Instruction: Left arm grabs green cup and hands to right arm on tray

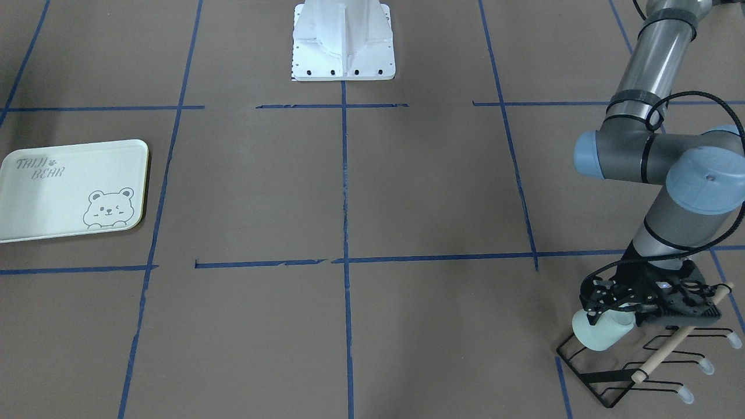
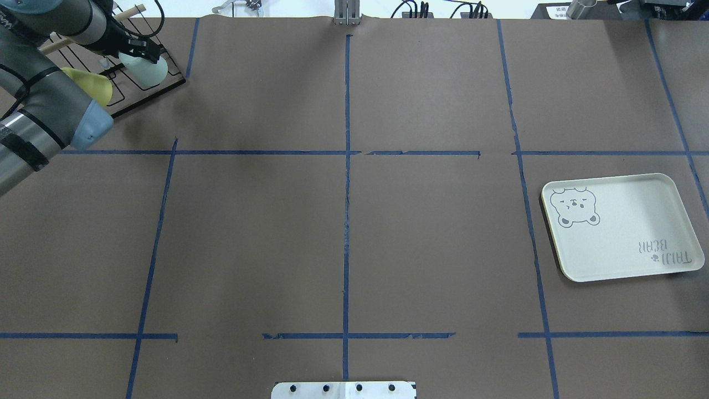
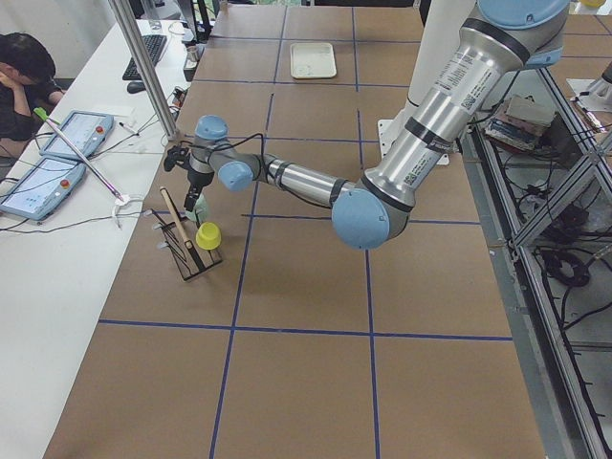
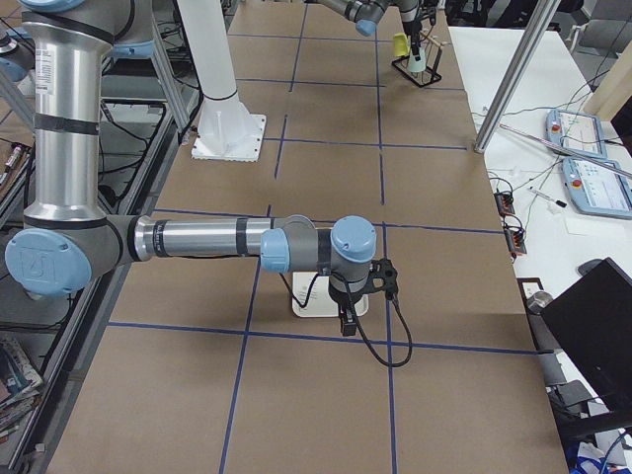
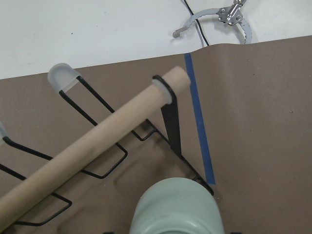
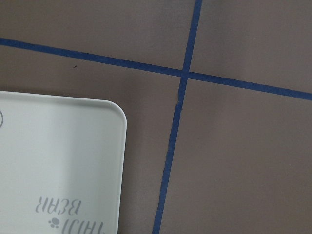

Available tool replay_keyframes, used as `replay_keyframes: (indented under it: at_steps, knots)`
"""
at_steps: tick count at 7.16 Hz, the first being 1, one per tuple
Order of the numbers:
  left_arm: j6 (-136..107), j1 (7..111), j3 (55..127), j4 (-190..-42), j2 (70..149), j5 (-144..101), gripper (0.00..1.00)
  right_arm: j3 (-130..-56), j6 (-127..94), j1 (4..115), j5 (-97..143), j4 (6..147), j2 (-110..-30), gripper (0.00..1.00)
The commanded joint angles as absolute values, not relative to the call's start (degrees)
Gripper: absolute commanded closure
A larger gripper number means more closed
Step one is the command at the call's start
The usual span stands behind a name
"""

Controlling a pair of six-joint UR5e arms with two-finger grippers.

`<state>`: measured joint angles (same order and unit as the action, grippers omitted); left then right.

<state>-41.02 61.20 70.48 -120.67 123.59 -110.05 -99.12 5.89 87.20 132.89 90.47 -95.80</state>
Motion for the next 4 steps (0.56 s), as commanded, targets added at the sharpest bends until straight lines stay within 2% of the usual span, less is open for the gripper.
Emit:
replay_keyframes:
  at_steps: [1, 4]
  knots:
    - [-41.7, 61.5, 71.4, -120.4, 123.9, -110.5, 0.65, -99.1, 5.9, 87.2, 132.9, 90.4, -95.8, 0.00]
    - [-41.7, 67.7, 77.8, -117.6, 123.1, -119.1, 0.68, -99.2, 5.8, 87.3, 132.9, 90.5, -95.8, 0.00]
